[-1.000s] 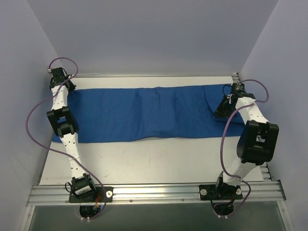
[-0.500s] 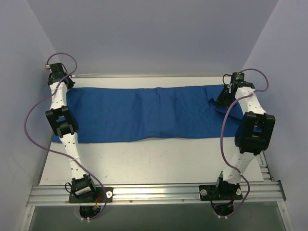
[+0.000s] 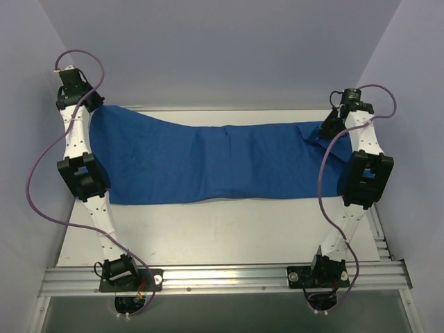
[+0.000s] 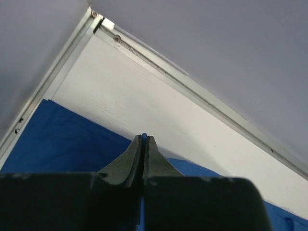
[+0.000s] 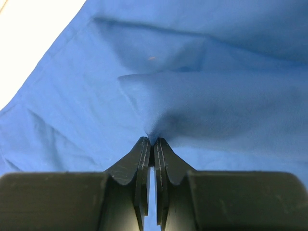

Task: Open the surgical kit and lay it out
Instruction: Open the surgical kit at the center of the board.

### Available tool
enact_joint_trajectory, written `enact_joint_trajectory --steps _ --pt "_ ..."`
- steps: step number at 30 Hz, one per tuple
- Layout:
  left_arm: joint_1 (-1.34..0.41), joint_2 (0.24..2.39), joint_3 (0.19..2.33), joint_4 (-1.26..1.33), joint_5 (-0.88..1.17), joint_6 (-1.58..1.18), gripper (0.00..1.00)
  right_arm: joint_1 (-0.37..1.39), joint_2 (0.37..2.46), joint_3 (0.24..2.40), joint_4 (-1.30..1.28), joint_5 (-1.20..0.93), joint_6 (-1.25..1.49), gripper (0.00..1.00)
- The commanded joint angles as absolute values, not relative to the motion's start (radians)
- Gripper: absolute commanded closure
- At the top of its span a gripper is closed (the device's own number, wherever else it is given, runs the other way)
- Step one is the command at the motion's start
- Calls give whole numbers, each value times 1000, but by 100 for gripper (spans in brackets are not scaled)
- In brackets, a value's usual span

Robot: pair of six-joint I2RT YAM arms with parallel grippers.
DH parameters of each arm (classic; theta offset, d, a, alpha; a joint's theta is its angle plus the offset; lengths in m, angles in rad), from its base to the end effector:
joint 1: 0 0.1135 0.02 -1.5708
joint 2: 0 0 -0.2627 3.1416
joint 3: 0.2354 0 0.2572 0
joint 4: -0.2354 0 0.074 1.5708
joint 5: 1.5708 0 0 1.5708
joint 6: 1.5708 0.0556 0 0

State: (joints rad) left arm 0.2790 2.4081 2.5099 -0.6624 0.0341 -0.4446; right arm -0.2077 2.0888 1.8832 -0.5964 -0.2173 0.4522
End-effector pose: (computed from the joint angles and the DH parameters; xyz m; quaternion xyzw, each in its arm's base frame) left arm 0.5462 0.1545 0.3056 -0.3020 0.8213 -0.0549 0.4809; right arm 0.4882 -0.0906 0.2572 0.2601 0.8850 0.1452 0.3578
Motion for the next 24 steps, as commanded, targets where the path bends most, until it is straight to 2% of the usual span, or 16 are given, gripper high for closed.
enact_joint_trajectory --steps 1,8,15,20,24 --pt "285 2338 2510 -741 113 -489 98 -281 2033 1933 -629 -215 445 100" --pt "285 2171 2340 -745 167 -522 98 -373 1902 1934 -661 -227 465 100" --pt "253 2048 2180 -738 252 -500 98 -345 1819 1807 -643 -262 476 100" --pt "94 1936 2011 -765 141 -426 98 -331 1841 1821 -649 -253 463 100" --pt "12 1855 1768 -726 11 -460 96 -310 1876 1841 -653 -232 445 100"
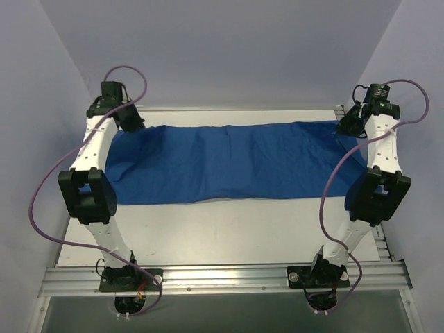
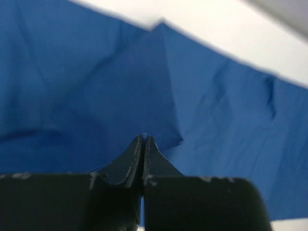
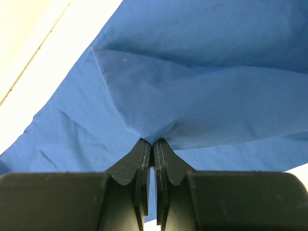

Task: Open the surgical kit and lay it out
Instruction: Open the surgical kit at the center of the board.

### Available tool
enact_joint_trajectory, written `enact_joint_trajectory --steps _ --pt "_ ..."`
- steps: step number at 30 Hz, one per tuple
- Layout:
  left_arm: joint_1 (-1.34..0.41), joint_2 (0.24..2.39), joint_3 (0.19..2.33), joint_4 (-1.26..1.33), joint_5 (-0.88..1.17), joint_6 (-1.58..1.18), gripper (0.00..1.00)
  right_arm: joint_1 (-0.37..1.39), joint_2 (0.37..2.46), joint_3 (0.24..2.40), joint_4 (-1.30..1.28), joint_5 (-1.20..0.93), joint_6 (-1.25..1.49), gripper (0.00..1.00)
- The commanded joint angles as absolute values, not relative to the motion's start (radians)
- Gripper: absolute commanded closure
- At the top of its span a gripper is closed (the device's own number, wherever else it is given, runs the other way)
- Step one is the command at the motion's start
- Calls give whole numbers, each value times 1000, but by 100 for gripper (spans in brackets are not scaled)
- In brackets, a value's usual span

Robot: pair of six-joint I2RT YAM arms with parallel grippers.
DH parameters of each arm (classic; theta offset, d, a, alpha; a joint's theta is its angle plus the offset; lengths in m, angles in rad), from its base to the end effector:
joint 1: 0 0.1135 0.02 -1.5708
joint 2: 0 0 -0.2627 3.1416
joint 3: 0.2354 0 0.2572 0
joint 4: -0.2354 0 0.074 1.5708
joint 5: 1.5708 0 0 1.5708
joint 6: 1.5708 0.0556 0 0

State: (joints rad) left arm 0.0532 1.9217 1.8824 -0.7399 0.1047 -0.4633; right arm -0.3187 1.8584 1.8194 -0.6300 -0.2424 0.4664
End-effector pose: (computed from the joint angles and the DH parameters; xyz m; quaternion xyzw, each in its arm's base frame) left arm 0.4542 0.0184 0.3194 -0.2158 0.8960 -0.1257 0.3671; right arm 0.4288 -0.1274 0.3362 0.2931 0.8456 0.1404 0.4234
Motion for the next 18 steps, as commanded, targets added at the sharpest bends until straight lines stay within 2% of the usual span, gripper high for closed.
enact_joint_trajectory --steps 1,6,10,11,18 --pt "11 1838 1734 -726 -11 -472 96 -302 1888 1836 -655 -230 445 100" --pt "11 1841 1617 -715 -45 -468 97 -278 1931 1888 -725 -175 414 100" --pt "40 1845 1565 -703 4 -462 98 -265 1948 1902 -741 -167 419 100" --pt "61 1830 1548 -686 79 -462 98 -241 1941 1896 -753 -164 407 100" --pt "60 1795 1614 -750 158 -475 98 -190 1875 1859 -798 -11 314 100"
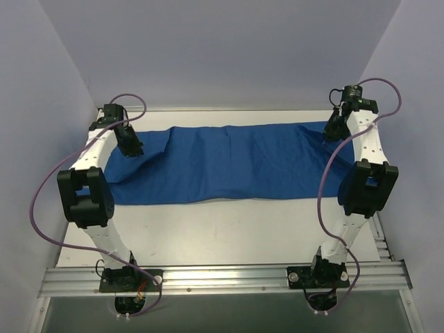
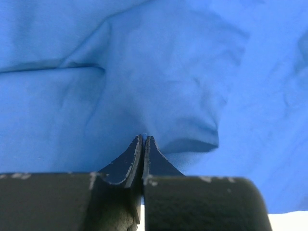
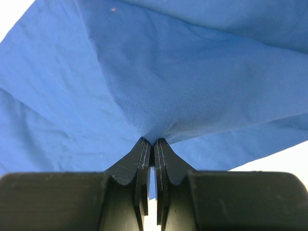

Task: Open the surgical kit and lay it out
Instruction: Open the surgical kit at the center of the board.

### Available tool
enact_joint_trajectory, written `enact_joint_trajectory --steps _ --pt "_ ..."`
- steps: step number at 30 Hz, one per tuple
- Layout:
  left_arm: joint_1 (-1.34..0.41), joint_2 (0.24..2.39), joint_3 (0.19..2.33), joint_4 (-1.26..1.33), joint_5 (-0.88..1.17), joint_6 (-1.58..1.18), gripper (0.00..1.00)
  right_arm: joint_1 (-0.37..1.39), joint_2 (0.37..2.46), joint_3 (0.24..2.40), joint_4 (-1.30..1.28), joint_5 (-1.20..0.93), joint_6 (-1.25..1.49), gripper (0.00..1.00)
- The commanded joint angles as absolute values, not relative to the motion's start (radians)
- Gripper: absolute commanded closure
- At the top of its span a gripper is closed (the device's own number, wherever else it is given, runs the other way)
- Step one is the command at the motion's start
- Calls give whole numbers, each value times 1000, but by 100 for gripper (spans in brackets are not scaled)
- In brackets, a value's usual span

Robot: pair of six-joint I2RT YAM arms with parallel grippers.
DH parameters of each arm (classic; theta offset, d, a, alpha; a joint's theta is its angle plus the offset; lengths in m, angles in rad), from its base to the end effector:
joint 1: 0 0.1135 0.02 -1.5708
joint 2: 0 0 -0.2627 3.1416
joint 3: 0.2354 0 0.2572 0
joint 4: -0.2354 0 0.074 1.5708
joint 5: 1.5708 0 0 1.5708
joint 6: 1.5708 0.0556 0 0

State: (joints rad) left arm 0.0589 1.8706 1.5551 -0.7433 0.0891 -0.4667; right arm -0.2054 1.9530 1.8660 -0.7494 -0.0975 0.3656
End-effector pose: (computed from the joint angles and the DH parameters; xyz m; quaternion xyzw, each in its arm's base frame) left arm 0.4169 0.0196 0.2311 -0.2402 0.9362 -0.0934 0.2390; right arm 0.4505 -0.0883 0.2993 0.2458 0.8994 0.0740 0.3538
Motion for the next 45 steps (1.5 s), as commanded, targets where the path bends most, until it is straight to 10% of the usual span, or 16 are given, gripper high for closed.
enact_joint_trajectory --steps 1,22,45 --pt "60 1777 1615 -753 169 -483 98 -196 1846 1842 -786 -3 314 100" --pt "379 1291 1433 -716 351 -643 98 -408 1390 1542 -353 -164 377 100" --pt "357 753 1042 -841 57 -777 88 -331 835 1137 -368 -3 374 100"
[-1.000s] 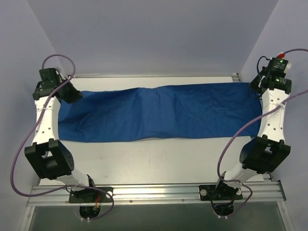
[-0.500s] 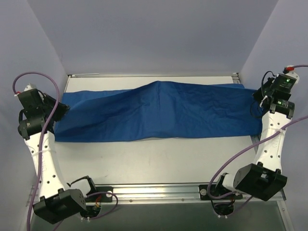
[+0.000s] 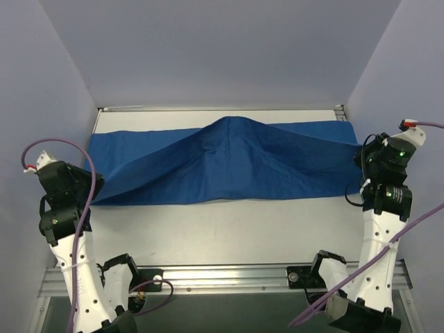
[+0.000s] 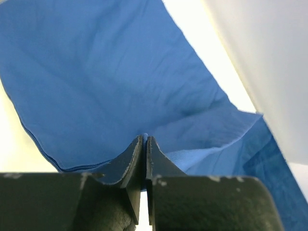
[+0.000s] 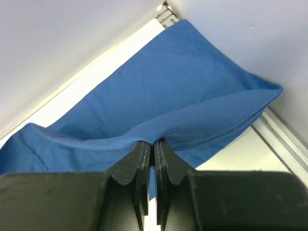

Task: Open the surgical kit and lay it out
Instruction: Open the surgical kit at the center of the board.

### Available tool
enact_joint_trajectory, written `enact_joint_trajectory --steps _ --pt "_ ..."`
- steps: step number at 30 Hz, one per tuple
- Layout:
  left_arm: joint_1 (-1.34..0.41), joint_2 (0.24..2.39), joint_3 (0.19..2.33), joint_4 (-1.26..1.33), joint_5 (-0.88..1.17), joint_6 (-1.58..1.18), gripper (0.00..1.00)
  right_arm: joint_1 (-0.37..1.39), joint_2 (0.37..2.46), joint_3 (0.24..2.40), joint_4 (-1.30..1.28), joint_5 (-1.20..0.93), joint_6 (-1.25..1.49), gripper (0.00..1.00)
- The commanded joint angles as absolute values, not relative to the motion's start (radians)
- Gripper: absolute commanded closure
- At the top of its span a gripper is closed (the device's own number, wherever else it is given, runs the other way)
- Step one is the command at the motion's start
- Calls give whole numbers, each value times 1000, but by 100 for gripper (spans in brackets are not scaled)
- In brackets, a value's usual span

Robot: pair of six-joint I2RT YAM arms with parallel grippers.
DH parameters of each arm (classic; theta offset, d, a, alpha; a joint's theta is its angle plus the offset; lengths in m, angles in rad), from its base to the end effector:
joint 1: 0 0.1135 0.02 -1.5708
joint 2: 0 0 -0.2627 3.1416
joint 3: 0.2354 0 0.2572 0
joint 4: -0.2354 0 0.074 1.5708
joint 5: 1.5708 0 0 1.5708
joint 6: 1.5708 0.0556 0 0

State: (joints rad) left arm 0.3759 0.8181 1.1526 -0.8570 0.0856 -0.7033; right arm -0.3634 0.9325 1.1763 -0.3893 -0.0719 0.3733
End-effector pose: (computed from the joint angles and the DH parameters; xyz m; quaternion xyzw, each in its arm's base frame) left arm 0.1590 0.0577 0.3794 -0.4260 0.7531 -0.1180 0.4873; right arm 0.2069 -0.0744 0.4243 0.2504 0.7139 0.0304 0.6533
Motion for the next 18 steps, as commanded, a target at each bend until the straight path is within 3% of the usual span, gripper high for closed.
enact_joint_trajectory --steps 1,7,13,18 --pt "348 709 1005 -841 55 -790 87 -322 815 1112 -382 -8 382 100" --pt "324 592 803 -882 32 -796 87 -249 718 997 -518 -83 406 100" --pt "298 551 739 -946 86 -910 87 -189 669 916 -632 -80 463 100" --pt "293 535 726 -939 123 -876 87 -183 692 962 -753 -3 471 93"
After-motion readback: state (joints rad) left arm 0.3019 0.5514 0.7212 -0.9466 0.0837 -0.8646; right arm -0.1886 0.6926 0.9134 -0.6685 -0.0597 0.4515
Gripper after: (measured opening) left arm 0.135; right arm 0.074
